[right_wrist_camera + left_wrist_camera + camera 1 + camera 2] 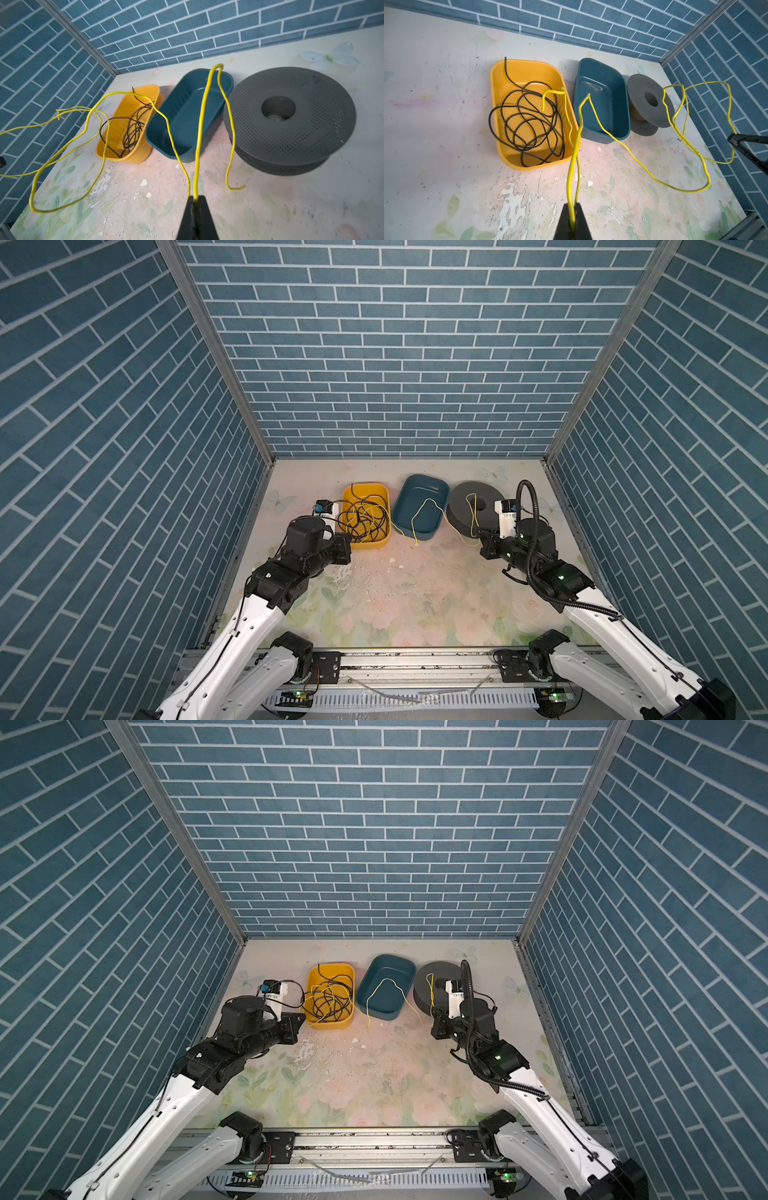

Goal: Wrap the cables

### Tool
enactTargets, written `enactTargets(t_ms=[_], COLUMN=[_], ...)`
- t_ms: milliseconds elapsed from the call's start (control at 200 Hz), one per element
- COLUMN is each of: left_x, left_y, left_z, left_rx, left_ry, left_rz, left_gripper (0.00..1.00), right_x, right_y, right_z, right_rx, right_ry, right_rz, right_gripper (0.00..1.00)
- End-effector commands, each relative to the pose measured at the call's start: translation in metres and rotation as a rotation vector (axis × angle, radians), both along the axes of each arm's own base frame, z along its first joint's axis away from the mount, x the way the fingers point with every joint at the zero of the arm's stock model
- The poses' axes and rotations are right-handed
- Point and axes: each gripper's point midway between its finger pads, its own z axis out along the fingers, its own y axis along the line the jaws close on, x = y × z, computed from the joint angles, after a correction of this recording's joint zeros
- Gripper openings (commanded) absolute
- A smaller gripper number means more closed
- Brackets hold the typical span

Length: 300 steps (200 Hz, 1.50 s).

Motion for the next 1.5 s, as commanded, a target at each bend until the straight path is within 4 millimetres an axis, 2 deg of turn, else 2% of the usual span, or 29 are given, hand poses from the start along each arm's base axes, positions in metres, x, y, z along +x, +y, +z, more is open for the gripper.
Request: enactTargets(t_ms=[0, 270, 515, 675, 830, 935, 1100, 1180, 1350, 1415, 1495], left_x=[-0.005, -0.012, -0.019, -0.022, -0.022, -0.02, -0.018, -0.019, -0.019, -0.016, -0.013], left_y=[0.021, 0.04, 0.054, 0.068, 0.07, 0.057, 0.027, 0.015, -0.005, -0.012, -0.02], left_z=[-0.006, -0.008, -0.011, -0.008, -0.005, -0.006, -0.005, -0.005, -0.007, -0.006, -0.002], left_rx=[0.068, 0.094, 0.134, 0.147, 0.137, 0.094, -0.005, 0.004, 0.057, 0.049, 0.025], left_ry=[0.04, 0.089, 0.129, 0.132, 0.127, 0.135, 0.137, 0.128, 0.128, 0.127, 0.114], left_rz=[0.049, 0.076, 0.092, 0.126, 0.127, 0.071, -0.066, -0.115, -0.179, -0.19, -0.201], left_gripper=[0.0, 0.0, 0.0, 0.0, 0.0, 0.0, 0.0, 0.0, 0.0, 0.0, 0.0], right_x=[-0.001, -0.004, -0.008, -0.011, -0.011, -0.008, -0.004, -0.003, -0.004, -0.004, -0.003], right_y=[-0.028, -0.097, -0.146, -0.168, -0.184, -0.179, -0.16, -0.15, -0.133, -0.127, -0.111], right_z=[0.0, -0.012, -0.025, -0.028, -0.031, -0.033, -0.033, -0.03, -0.014, -0.006, 0.011], right_rx=[-0.006, -0.097, -0.15, -0.124, -0.113, -0.07, -0.016, 0.009, 0.053, 0.073, 0.128], right_ry=[0.057, 0.142, 0.207, 0.237, 0.269, 0.276, 0.274, 0.27, 0.233, 0.208, 0.139], right_rz=[-0.117, -0.41, -0.582, -0.638, -0.681, -0.654, -0.548, -0.495, -0.403, -0.369, -0.285], right_gripper=[0.0, 0.0, 0.0, 0.0, 0.0, 0.0, 0.01, 0.14, 0.56, 0.63, 0.72])
